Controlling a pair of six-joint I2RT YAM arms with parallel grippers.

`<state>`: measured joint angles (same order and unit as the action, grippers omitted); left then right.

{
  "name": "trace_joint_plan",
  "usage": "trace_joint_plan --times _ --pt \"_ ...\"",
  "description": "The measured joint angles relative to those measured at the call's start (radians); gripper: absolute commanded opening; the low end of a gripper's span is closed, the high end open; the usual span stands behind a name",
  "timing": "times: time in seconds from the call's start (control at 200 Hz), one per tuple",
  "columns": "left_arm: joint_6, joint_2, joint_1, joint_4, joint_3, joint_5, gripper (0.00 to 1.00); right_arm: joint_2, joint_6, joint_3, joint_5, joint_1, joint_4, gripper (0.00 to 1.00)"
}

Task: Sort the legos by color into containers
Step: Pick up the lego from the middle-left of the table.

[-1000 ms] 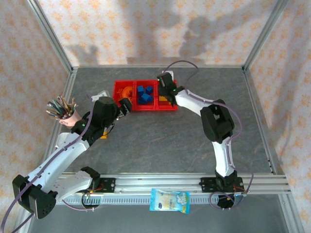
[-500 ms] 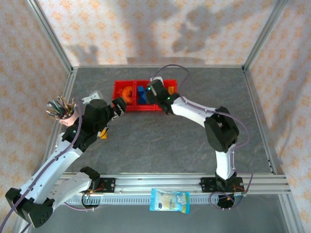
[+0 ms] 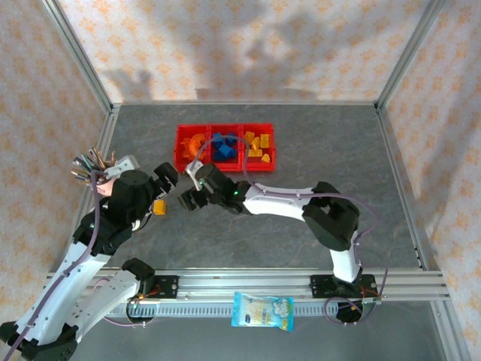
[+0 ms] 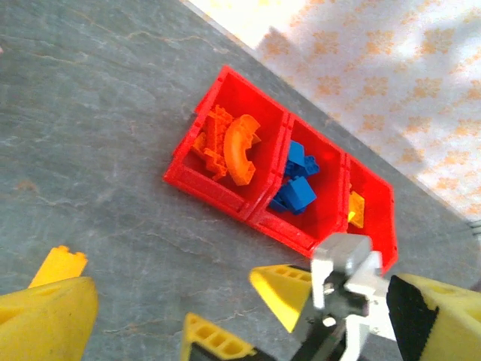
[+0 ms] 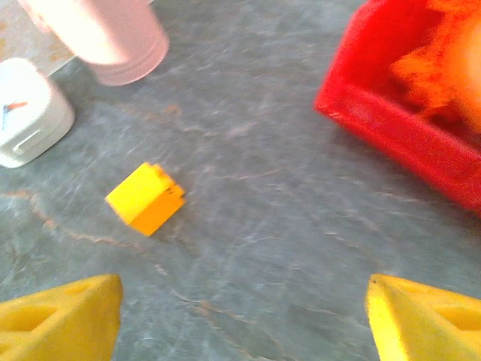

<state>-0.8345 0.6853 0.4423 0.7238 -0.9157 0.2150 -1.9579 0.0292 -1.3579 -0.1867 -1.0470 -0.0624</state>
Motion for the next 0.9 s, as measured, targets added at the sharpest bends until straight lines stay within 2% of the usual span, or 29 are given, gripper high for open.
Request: trace_joint_plan --times 0.315,0.706,0.896 --pt "-0.033 -0.057 0.000 0.100 0.000 0.042 0.99 -0.195 -0.129 -0.068 -0.125 -0.055 -0.091 0.89" --pt "-0.064 -0.076 0.000 0.142 0.000 0.082 0.99 -0.376 -0.258 -0.283 -0.146 -0.067 -0.124 0.89" --pt "-0.066 -0.076 0.000 0.148 0.000 0.085 0.99 -0.455 -0.317 -0.396 -0.161 -0.067 -0.089 0.85"
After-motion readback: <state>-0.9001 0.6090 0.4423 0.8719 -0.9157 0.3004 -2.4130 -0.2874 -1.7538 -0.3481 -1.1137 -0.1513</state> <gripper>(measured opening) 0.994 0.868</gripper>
